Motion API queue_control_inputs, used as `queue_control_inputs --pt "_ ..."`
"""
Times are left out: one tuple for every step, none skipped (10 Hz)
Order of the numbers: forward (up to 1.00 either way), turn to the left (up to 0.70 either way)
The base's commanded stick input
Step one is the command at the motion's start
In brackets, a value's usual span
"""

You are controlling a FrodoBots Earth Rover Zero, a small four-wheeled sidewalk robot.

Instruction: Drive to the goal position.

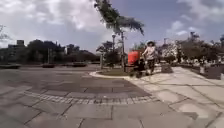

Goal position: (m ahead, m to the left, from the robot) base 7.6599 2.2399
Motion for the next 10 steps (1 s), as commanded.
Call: queue_control_inputs --pt "-0.7 0.0" --pt "-0.64 0.0" --pt "0.0 0.0" --pt "0.0 0.0" --pt "0.0 0.0" --pt "0.0 0.0" --pt "0.0 0.0" --pt "0.0 0.0" --pt "0.0 0.0" --pt "0.0 0.0"
